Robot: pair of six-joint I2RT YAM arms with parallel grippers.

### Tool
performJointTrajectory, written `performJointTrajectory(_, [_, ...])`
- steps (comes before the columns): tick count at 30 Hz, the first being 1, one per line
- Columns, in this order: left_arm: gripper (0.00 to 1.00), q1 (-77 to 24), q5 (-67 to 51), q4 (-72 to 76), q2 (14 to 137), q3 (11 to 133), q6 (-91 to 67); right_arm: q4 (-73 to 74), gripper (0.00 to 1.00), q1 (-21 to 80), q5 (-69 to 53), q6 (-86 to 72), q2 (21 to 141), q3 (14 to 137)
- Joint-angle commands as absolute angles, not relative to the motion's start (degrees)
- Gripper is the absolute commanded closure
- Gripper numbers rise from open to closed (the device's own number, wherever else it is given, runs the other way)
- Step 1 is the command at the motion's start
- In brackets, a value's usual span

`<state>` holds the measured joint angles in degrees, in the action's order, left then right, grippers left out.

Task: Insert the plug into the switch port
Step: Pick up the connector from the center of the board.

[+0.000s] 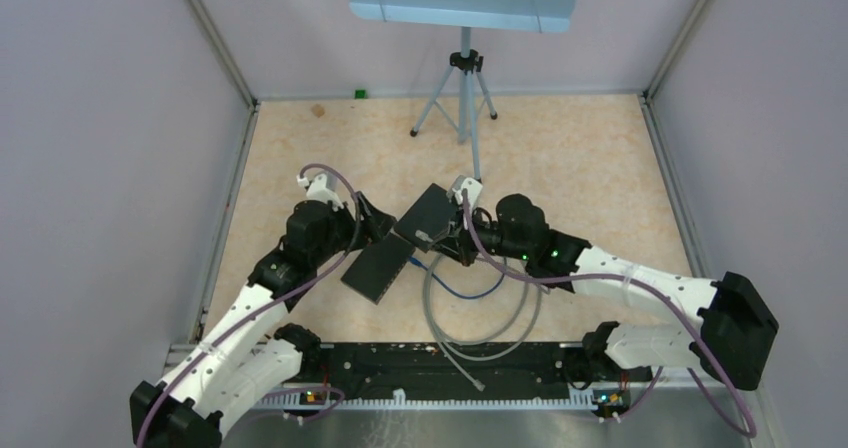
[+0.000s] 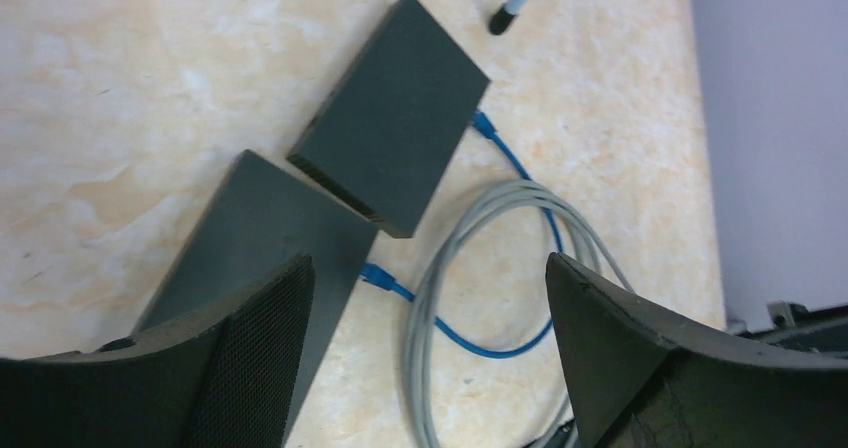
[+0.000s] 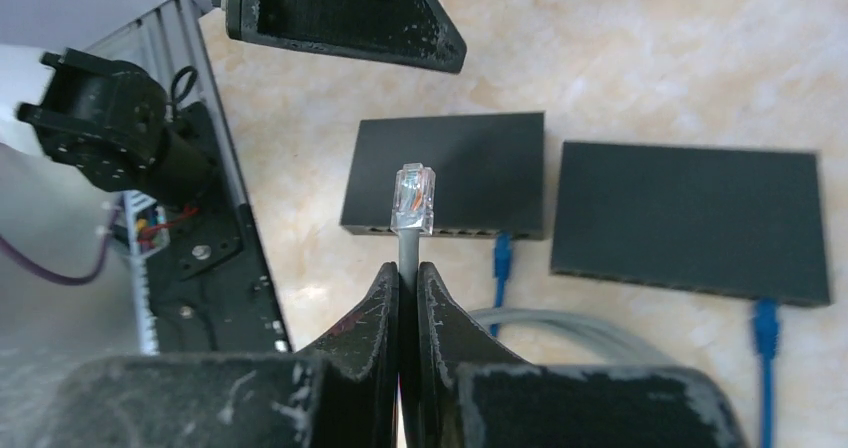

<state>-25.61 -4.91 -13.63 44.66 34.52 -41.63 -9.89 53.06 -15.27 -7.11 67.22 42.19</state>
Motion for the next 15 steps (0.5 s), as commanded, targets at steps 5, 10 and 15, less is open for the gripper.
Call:
performJointTrajectory(5, [0.11,-25.30,2.07,-14.49,42.20,31.73,-39.94,-10.29,1.00,52.66,-23.71,-27.23,67.60,43.79])
performJointTrajectory(10, [0.11,-25.19,2.92,-14.27,41.44,30.30,-39.41,-16.02,1.00,52.65,-26.51,-30.29,67.68,41.64])
performJointTrajectory(15, [0.11,-25.13,2.95,-13.45,41.52,29.54,-38.73,-18.11,1.00,52.65,-29.43,-30.02,68.79,41.11])
